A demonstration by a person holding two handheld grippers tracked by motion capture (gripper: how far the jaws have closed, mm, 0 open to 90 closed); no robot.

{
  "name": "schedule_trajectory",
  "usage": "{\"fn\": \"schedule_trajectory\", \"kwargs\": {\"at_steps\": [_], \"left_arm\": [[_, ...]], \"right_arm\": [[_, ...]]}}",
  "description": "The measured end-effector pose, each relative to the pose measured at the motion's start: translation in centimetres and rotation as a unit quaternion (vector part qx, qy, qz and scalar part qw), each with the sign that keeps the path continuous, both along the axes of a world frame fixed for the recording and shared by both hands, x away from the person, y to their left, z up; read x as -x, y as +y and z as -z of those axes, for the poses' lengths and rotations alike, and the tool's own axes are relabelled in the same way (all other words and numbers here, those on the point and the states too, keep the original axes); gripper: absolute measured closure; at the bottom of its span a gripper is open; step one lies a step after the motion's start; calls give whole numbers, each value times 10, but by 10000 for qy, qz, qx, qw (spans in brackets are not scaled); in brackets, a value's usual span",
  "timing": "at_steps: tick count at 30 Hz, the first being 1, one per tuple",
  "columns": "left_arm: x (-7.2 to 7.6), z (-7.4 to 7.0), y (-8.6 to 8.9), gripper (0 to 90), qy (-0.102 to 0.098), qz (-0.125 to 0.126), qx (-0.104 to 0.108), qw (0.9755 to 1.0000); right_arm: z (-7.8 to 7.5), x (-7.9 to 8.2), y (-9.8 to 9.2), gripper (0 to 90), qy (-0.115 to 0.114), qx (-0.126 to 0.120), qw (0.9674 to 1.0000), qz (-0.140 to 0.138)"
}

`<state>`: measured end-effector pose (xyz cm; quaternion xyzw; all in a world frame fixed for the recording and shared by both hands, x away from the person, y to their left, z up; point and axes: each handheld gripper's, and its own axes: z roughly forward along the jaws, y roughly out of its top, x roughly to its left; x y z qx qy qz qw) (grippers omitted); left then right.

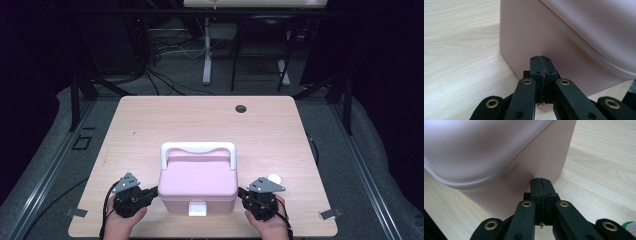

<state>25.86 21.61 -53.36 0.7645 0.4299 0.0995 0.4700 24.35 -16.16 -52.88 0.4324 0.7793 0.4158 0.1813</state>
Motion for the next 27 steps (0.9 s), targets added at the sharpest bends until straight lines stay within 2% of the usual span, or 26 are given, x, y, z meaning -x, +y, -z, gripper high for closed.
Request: {"fn": "schedule_trajectory", "kwargs": {"at_steps": [5,8,16,19,23,27], "left_arm": [[3,2,0,895,41,1,119,9999],[4,2,-1,896,23,3,102,9999],[8,1,-3,895,37,76,110,9999],[9,2,-4,895,-5,81,77,9999],[10,2,-3,894,62,84,145,9998],[10,2,-2,883,74,112,142,9998]], "right_arm": [[0,3,-1,897,-9,-34,10000,54],[2,6,-1,898,-26,-92,9999,136],[0,10,-6,897,33,-164,9998,108],[-1,12,-7,897,17,-101,9999,59],[-1,15,-7,897,-63,0,10000,25],[-1,16,-7,894,-50,10,10000,-12]]}}
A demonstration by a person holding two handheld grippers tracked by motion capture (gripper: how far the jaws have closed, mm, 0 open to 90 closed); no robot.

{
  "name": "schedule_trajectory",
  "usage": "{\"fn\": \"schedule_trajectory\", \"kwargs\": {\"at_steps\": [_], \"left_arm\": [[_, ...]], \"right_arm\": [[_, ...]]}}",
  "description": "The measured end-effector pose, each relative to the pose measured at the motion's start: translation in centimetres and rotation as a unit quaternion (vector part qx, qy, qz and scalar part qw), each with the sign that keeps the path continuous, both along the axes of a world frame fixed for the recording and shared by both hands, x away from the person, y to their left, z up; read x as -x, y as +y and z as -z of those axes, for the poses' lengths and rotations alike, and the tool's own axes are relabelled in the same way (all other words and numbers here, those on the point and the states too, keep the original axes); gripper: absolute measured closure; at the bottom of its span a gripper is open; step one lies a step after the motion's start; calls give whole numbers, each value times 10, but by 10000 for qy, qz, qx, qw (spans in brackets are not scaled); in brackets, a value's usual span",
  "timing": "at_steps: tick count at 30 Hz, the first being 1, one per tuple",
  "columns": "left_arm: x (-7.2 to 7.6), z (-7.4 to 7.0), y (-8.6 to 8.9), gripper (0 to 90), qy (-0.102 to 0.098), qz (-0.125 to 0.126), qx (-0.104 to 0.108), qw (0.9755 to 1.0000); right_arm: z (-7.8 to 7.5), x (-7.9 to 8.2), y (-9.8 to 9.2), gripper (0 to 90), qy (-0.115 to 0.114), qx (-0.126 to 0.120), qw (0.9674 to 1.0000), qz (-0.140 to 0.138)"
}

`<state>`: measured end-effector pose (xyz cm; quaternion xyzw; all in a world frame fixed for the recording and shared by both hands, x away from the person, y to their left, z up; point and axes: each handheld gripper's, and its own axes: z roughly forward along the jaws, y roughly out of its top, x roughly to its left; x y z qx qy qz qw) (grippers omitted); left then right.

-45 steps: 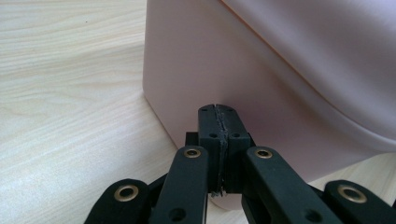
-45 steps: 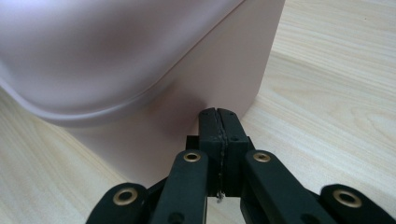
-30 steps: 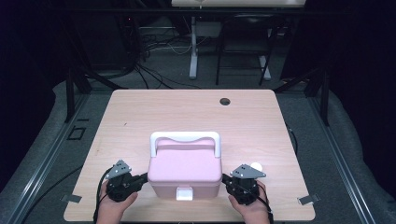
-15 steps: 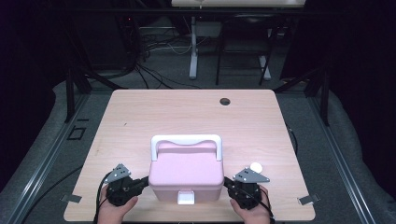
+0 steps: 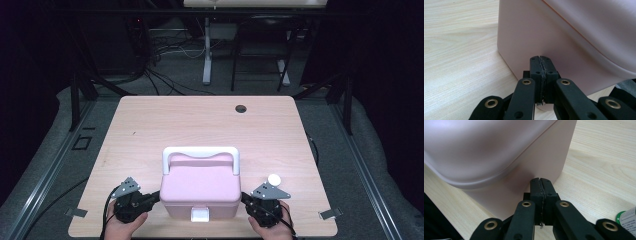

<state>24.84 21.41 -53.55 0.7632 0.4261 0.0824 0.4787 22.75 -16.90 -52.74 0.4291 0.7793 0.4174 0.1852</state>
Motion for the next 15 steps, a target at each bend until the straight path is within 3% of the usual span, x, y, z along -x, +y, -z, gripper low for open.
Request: {"fn": "schedule_trajectory", "kwargs": {"at_steps": [4,7,15], "left_arm": [[-2,0,3,802,68,-1,35,10000],[-6,1,8,743,141,15,109,9998],[-7,-11,14,620,32,-10,9,10000]], "right_arm": [[-1,0,-1,861,-52,87,9999,-52],[-4,-4,-8,801,-39,-89,9999,-123],[-17,-5,-17,681,-159,-146,9993,-293]]}}
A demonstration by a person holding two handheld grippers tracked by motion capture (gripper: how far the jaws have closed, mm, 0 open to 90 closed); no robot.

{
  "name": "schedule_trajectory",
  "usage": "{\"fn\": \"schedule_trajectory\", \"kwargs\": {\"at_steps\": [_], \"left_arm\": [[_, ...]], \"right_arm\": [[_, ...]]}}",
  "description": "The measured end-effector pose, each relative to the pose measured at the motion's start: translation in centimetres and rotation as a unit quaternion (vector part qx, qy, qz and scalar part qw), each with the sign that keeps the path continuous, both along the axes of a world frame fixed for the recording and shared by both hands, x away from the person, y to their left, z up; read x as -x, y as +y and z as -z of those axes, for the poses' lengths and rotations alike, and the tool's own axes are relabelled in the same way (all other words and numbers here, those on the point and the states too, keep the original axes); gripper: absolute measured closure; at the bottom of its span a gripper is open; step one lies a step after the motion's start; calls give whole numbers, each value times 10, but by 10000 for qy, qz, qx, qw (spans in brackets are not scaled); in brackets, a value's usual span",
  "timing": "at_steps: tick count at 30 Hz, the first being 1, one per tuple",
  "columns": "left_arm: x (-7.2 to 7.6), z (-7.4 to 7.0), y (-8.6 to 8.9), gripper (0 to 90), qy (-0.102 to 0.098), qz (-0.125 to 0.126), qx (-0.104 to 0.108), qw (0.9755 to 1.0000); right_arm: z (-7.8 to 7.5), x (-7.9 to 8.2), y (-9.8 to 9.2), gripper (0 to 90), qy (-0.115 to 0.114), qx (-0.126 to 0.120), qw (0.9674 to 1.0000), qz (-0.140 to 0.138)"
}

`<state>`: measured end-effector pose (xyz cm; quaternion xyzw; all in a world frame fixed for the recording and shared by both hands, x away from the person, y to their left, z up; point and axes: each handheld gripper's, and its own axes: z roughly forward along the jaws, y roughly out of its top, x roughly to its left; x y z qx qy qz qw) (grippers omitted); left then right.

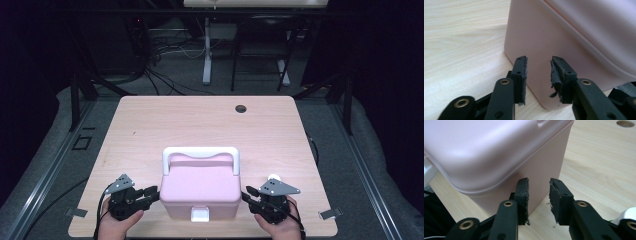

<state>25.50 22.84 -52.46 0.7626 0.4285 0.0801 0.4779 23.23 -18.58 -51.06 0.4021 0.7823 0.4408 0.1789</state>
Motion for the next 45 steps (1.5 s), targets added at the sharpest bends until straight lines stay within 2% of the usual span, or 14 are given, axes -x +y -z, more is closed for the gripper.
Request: {"fn": "schedule_trajectory", "kwargs": {"at_steps": [2,6,10,15,20,23,26,27,28,31,36,41,42,45], "left_arm": [[0,-6,2,601,-51,5,4,10000],[0,-25,4,582,-234,47,-87,9997],[-3,-35,5,582,-246,142,-84,9996],[-8,-49,5,582,-260,196,10,9995],[-11,-57,6,586,-296,194,90,9993],[-15,-64,5,588,-315,201,142,9992],[-18,-68,2,588,-279,243,149,9992],[-21,-70,0,588,-255,308,142,9991],[-25,-73,-4,588,-265,375,43,9989],[-29,-75,-10,582,-251,428,-24,9988],[-35,-76,-19,582,-250,523,69,9983],[-38,-74,-23,581,-283,478,79,9984],[-40,-72,-24,580,-267,504,136,9983],[-41,-70,-25,586,-284,515,115,9982]], "right_arm": [[-4,0,-2,653,-50,7,10000,-15],[-16,-3,-5,621,84,-34,9999,-62],[-24,-7,-6,613,129,-24,9999,-107],[-43,-9,-7,628,-19,-45,9998,-173],[-53,-13,-7,627,-51,-120,9997,-185],[-58,-16,-5,622,39,-235,9994,-258],[-61,-20,-2,618,79,-200,9992,-336],[-62,-22,1,617,112,-186,9991,-353],[-66,-27,6,615,122,-147,9991,-388],[-73,-32,11,615,93,-152,9989,-439],[-77,-40,18,602,-30,-234,9993,-296],[-75,-43,16,601,-48,-319,9993,-209],[-72,-45,14,601,31,-422,9988,-241],[-67,-47,14,596,67,-485,9985,-258]]}}
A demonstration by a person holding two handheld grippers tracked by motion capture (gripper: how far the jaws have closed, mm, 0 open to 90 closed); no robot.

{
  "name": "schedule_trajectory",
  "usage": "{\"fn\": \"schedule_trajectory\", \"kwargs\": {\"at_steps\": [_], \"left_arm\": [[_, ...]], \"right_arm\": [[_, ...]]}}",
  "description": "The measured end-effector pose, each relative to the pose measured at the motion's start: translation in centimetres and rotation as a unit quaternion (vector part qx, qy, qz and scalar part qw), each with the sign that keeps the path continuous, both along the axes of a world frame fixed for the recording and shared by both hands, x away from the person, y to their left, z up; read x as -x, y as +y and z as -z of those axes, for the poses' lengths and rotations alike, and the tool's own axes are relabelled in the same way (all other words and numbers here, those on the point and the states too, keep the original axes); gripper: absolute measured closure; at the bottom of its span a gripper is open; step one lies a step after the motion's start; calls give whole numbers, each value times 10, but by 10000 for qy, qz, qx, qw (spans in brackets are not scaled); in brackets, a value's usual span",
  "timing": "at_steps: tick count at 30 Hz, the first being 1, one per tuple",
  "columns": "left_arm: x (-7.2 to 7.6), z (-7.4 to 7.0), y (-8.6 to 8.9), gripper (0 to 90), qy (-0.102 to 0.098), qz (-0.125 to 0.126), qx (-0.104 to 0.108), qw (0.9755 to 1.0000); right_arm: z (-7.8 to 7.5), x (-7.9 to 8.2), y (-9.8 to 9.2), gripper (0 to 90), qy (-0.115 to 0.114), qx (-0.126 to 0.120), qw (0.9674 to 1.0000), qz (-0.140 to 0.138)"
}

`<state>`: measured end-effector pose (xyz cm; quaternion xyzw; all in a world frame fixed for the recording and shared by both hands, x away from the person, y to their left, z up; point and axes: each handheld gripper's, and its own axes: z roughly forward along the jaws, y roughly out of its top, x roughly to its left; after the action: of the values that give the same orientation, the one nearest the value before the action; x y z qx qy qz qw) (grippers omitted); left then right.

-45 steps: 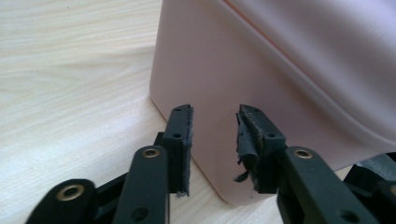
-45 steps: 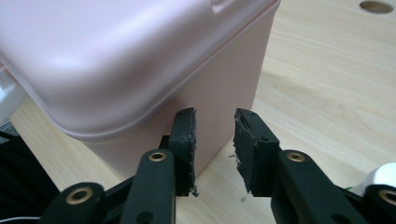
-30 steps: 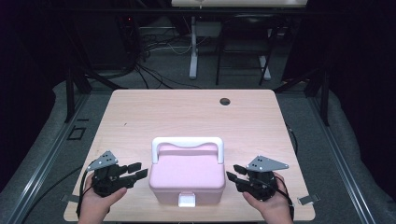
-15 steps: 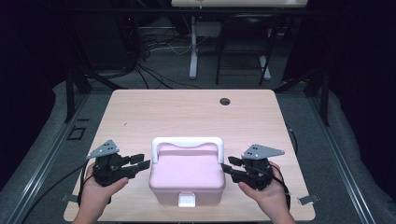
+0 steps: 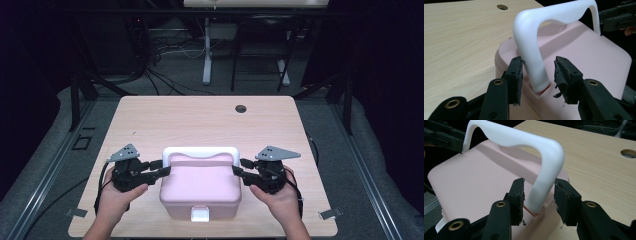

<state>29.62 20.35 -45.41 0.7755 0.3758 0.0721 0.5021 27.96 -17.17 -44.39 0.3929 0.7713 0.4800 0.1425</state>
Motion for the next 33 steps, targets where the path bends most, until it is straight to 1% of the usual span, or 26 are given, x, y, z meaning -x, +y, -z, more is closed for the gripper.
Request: {"fn": "schedule_trajectory", "kwargs": {"at_steps": [2,3,5,8,12,13,15,17,18,20,25,28,33], "left_arm": [[0,1,0,593,-7,5,13,10000],[0,2,0,598,-39,11,5,10000],[-1,3,0,614,24,32,2,10000],[0,4,-2,619,24,-16,52,10000],[1,4,-1,639,-8,-34,32,10000],[2,4,0,668,-57,-46,14,10000],[3,4,0,686,-87,-22,-9,10000],[4,3,0,697,-86,-34,-5,10000],[5,3,0,702,-98,-12,-63,9999],[6,3,0,711,-113,-42,-47,9999],[9,3,1,727,-112,-48,37,9999],[10,2,1,733,-146,-28,-26,9999],[11,2,2,733,-127,-59,-11,9999]], "right_arm": [[2,-1,0,599,-6,-9,10000,31],[6,-2,1,603,39,-55,10000,22],[8,-3,1,611,100,-137,9999,4],[10,-4,3,626,115,-174,9998,15],[10,-4,2,651,97,-182,9998,42],[11,-2,2,671,87,-177,9998,27],[11,0,2,684,34,-169,9999,-5],[11,1,3,693,-43,-108,9999,-23],[11,2,3,697,-58,-102,9999,-25],[11,3,4,704,-73,-94,9999,-19],[11,5,4,721,-85,-99,9999,-28],[10,5,4,727,-81,-115,9999,-42],[10,6,5,733,-45,-145,9999,-48]]}}
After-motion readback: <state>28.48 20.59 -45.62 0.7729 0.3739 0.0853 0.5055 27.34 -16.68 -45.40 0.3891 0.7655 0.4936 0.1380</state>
